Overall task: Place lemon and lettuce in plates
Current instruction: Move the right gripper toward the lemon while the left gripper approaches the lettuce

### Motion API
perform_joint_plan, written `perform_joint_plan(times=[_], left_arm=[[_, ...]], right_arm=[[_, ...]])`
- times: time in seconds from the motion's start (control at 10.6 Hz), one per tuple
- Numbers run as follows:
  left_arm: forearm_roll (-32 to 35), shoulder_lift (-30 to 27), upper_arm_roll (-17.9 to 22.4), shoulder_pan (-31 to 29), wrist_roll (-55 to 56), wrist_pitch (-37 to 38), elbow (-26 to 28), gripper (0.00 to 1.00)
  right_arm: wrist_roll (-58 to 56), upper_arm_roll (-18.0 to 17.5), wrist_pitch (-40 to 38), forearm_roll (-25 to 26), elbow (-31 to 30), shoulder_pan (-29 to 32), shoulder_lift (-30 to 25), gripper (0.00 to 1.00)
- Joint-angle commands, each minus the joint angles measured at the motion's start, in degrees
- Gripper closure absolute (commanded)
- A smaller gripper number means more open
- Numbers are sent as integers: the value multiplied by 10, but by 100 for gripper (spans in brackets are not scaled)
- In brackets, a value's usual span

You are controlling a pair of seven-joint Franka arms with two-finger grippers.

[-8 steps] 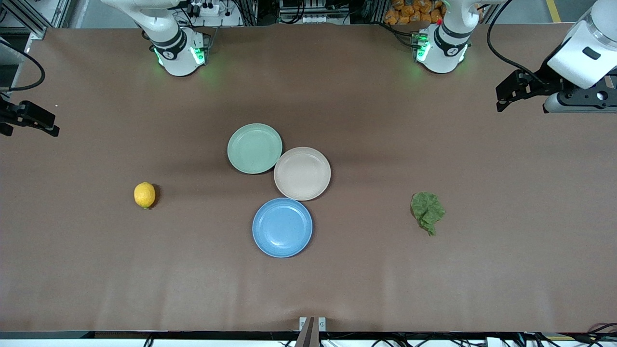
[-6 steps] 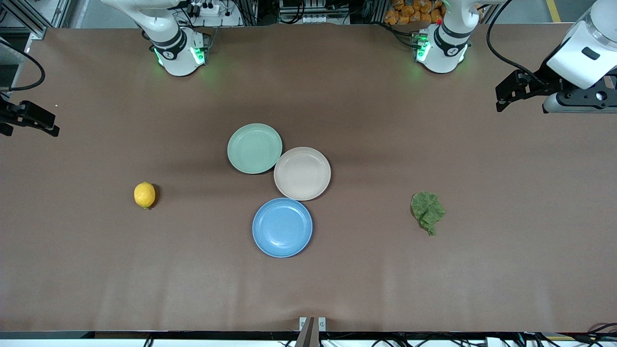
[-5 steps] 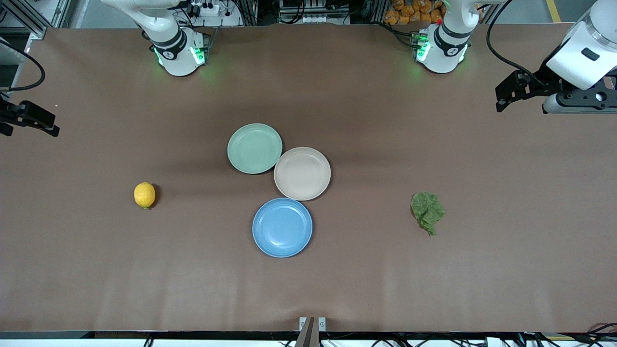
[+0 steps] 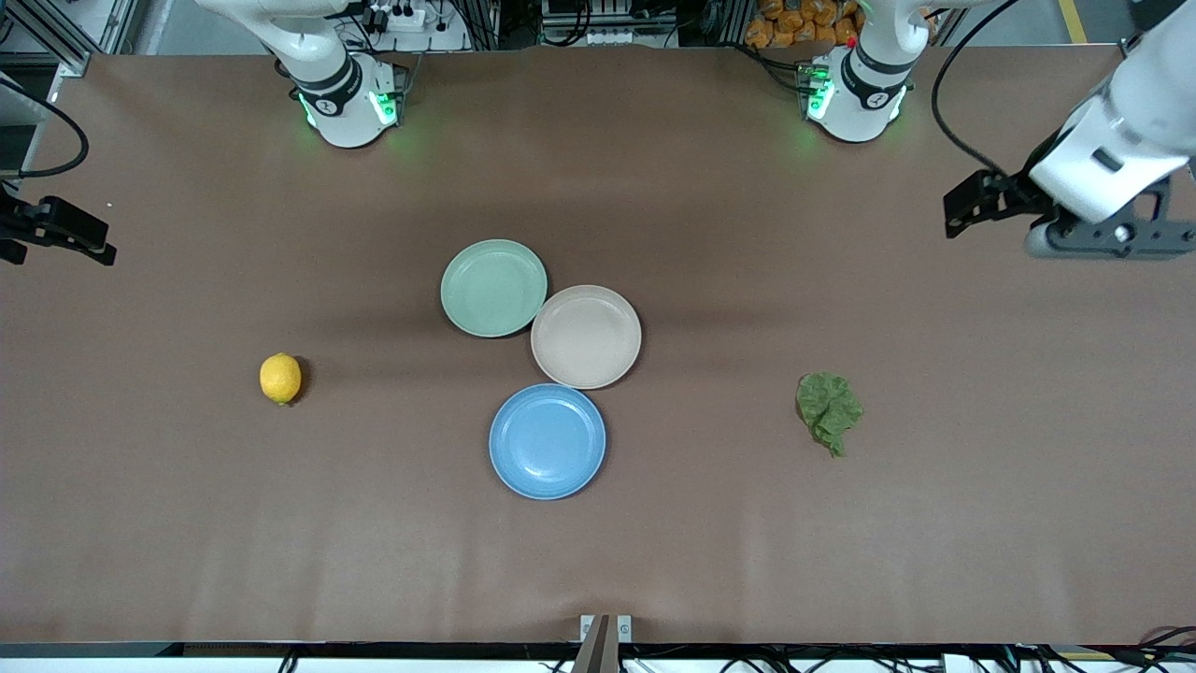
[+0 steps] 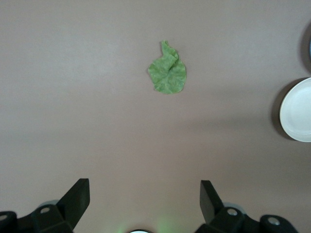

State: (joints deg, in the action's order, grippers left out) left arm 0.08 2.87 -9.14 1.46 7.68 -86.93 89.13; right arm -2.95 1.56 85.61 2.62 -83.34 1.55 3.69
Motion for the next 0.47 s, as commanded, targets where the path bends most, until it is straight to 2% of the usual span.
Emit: perform_joint_plan(times=[0.0,0.19,0.38], left_arm=[[-14,34,-3,-1,-6,-37,-8,0],[-13,64,-3,0,5,-70,2,0],[-6,104,-3,6,13,-102,6,0]], right_arm=[[-1,-1,1,-2,-5,4,5,0],[-2,-1,31,-2,-41,12,6,0],[-3,-1,92,-2,-94,15,6,0]])
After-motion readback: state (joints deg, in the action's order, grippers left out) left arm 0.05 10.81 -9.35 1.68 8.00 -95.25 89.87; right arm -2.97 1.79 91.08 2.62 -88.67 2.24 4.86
